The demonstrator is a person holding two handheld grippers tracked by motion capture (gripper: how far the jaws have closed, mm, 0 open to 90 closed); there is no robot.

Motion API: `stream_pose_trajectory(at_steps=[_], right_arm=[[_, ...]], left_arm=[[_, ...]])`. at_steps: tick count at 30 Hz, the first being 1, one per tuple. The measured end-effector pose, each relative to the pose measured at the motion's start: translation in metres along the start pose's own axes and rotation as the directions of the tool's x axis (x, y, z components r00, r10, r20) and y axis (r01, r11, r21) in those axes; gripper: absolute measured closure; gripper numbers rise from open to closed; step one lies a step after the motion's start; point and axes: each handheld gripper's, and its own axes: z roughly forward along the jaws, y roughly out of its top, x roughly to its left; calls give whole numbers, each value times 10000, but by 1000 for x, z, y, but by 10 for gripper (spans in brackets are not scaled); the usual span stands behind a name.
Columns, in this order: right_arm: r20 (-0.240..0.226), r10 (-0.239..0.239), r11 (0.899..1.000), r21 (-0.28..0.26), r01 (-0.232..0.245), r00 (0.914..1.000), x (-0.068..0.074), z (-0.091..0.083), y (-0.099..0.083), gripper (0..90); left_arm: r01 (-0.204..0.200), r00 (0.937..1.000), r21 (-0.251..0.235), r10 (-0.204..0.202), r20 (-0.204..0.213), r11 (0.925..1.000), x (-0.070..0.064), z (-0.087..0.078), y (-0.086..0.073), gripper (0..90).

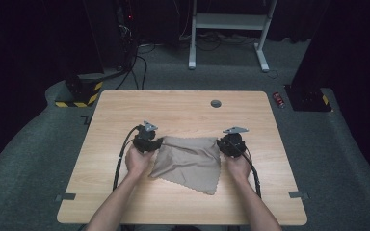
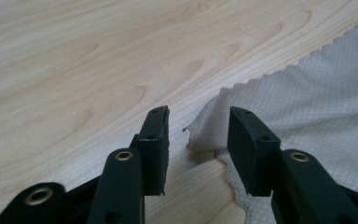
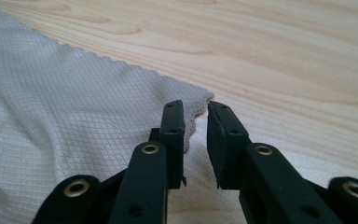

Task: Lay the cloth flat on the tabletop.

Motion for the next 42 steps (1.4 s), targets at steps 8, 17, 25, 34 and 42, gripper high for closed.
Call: stream_pose_trajectory(at_steps=[8, 17, 25, 34, 42], right_arm=[[69, 62, 9997, 220, -63, 10000, 1, 12, -1, 723], [68, -757, 9943, 759, 749, 9971, 5, 16, 7, 900], [481, -401, 9991, 138, 394, 9980, -1, 6, 16, 900], [14, -391, 9992, 122, 391, 9992, 5, 5, 11, 835], [-246, -623, 9974, 341, 631, 9978, 14, -1, -10, 744]], left_arm=[[118, 9996, 161, -122, 272, 9998, 1, 12, -2, 635], [-24, 9983, 61, 21, 582, 10000, -2, 19, 8, 879], [-78, 9994, -323, 88, 322, 9994, -1, 17, 26, 879], [44, 10000, -181, -45, -59, 9998, -8, 9, 12, 576], [-454, 9987, 469, 441, 269, 9979, -15, -12, -21, 554]])
